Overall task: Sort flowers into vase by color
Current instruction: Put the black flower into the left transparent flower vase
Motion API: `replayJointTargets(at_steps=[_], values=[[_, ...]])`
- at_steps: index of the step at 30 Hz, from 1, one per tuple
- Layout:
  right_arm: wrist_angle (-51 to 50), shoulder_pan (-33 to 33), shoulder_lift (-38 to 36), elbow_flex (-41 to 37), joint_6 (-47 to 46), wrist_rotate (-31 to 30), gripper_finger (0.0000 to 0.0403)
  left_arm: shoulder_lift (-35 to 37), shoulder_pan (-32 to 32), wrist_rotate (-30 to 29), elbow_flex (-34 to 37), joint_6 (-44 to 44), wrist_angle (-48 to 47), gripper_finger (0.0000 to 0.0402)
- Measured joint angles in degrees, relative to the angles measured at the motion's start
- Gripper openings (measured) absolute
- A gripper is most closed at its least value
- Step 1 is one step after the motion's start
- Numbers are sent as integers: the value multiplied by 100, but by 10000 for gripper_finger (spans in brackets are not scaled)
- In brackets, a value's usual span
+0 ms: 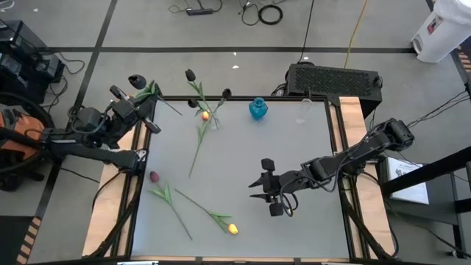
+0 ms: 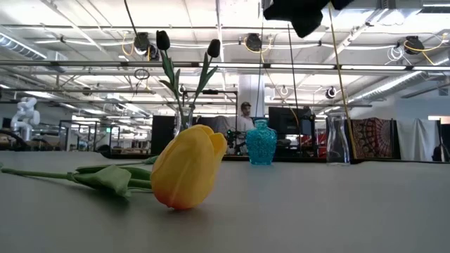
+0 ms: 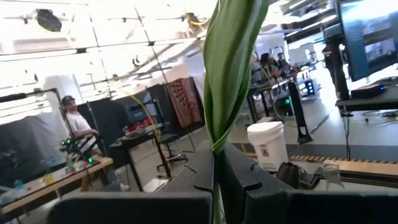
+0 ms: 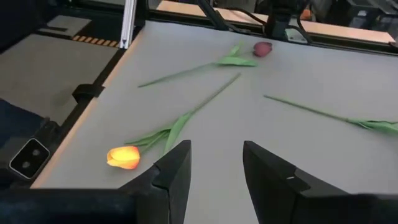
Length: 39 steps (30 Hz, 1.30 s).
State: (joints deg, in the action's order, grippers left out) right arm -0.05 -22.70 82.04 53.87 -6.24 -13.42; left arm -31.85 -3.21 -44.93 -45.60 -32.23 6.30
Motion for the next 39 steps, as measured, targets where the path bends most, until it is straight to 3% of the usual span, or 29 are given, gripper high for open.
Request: replayJointTargets(at_steps=[8,16,28,39], values=[[595,9,0,-491,-14,-5,137,2,750,496,-2,36,-51,6],[1170,9,2,-778,-6,-6,137,-146,1673,1392,-4,483,-265,6],[1230,9,2,-794,-7,-5,137,-1178,3127,3084,-4,958,215,6],[1223,9,3,-794,-13,-4,137,-1982,3925,4528,-186,1685,582,6]])
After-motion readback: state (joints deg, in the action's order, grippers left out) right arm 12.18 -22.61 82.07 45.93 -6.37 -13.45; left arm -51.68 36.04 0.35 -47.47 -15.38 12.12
